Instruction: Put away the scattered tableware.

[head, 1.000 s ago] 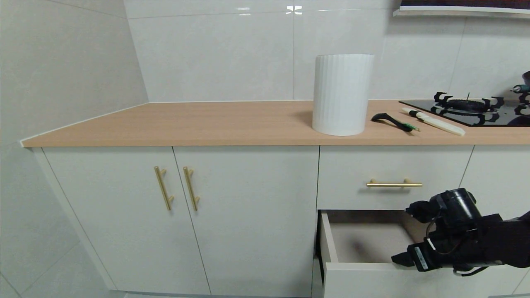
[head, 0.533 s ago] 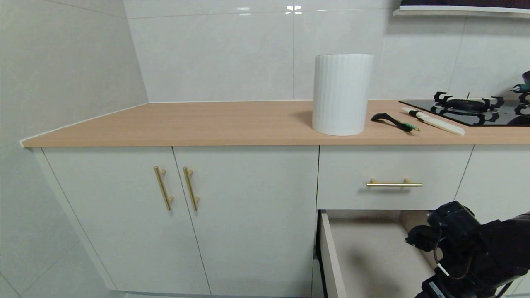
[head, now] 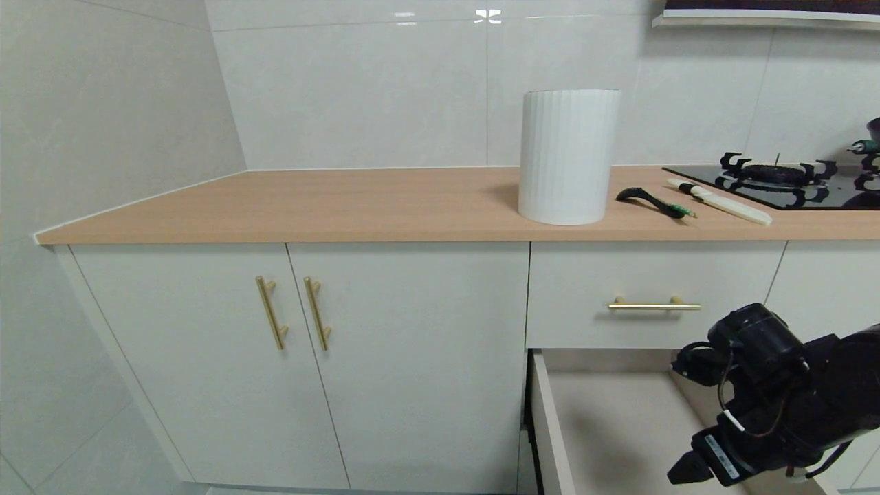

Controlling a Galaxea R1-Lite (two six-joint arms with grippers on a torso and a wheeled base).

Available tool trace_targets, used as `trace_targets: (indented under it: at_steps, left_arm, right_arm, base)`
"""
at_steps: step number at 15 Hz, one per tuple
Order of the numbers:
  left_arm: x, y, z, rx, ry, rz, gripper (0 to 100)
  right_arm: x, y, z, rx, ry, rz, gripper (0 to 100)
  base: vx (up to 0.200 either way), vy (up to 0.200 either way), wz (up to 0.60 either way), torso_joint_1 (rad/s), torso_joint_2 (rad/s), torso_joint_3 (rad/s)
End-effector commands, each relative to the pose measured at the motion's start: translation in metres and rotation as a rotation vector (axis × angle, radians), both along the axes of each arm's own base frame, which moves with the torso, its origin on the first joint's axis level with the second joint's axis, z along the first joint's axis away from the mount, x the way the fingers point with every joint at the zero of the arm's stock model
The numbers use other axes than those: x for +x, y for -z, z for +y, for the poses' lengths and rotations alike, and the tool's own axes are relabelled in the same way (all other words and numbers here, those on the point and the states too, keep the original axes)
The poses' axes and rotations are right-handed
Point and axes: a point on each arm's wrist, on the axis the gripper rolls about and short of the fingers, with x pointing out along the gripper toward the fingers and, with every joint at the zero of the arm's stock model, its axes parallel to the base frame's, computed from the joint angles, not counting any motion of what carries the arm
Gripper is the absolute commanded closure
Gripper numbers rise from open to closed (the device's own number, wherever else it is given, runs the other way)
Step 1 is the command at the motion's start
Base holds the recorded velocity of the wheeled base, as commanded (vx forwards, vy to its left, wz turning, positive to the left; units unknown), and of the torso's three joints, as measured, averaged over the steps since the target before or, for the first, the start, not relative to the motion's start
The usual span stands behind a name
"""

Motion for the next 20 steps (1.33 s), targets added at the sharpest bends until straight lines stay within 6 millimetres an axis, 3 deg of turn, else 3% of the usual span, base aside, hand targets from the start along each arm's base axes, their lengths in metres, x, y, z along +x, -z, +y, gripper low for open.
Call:
trace_targets:
  at_steps: [1,3,5,11,20]
  left_arm:
    - [0.0,0.0,0.0,0.0,-0.001,0.0,0]
    - [0.0,0.0,0.0,0.0,-0.001,0.0,0]
    - [0.0,0.0,0.0,0.0,-0.001,0.0,0]
    - [0.0,0.0,0.0,0.0,-0.001,0.0,0]
    - [0.0,0.0,0.0,0.0,-0.001,0.0,0]
  right_arm:
    - [0.001,-0.023,-0.001,0.064,0.03,-0.094,0]
    - [0.0,-0.041,-0.006,0.136,0.037,-0.204,0]
    - [-0.002,-0.046,-0.011,0.154,0.049,-0.271,0]
    - [0.0,-0.046,-0.011,0.152,0.053,-0.279,0]
    - [0.0,-0.045,-0.011,0.149,0.053,-0.273,0]
  base:
    - [0.0,0.0,0.0,0.0,0.0,0.0]
    - [0.0,0.0,0.0,0.0,0.0,0.0]
    - [0.0,0.0,0.0,0.0,0.0,0.0]
    - [0.0,0.0,0.0,0.02,-0.1,-0.104]
    - [0.0,0.0,0.0,0.176,-0.48,-0.29]
